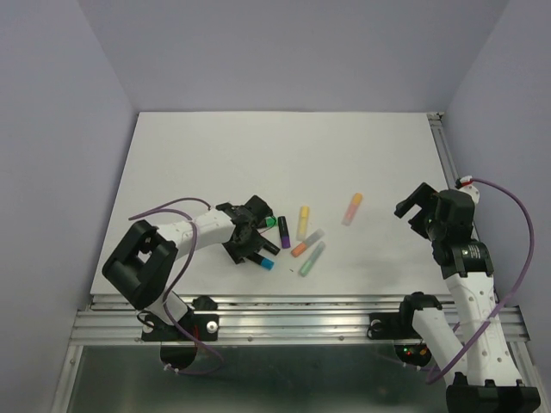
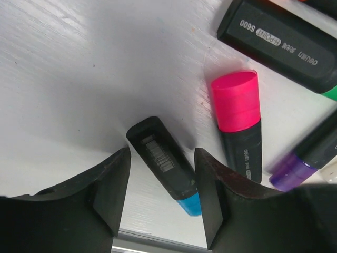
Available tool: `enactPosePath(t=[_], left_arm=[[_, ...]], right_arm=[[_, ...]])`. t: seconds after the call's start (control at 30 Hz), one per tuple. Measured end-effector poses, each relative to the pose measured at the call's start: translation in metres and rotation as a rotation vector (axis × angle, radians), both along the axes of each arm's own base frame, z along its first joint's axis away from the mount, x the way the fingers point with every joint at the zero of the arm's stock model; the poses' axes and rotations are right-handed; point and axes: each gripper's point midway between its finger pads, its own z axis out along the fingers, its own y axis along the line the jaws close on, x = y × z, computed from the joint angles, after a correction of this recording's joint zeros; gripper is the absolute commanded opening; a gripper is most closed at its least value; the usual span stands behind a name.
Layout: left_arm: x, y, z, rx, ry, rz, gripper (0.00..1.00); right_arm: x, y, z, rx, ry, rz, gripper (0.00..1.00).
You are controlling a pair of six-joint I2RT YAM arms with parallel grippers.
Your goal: Open the pen caps
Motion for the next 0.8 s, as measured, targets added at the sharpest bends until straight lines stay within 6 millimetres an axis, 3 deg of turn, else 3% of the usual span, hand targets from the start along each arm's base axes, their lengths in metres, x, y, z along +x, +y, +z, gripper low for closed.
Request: enactPosePath(t=[0.23,0.33,0.4,0.63,0.8], left_arm=[[-0.005,-0.011,-0.002,0.007,0.004,-0.031,0.44],[-0.007,-0.015,-0.001,0.003,0.002,-0.037,0.15],[-0.006,-0.018,-0.001,-0.006,-0.005,-0.034,0.02],[-0.006,-0.018,0.0,-0.021,-0.019,-0.028,0.0],[-0.01,-0.016,0.003,-0.037,-0.04,-0.039,0.0]], right_arm=[[-0.001,0.0,-0.004,0.0,0.009,0.0,1.0],[-0.002,0.0,-0.008,0.0,0.022,0.0,1.0],[-0.002,0.0,-0.008,0.0,0.021,0.0,1.0],[-0.002,0.01,-0.008,0.018,0.019,0.06,1.0],[-0.004,0.054,-0.01,0.119,0.002,0.305,1.0]])
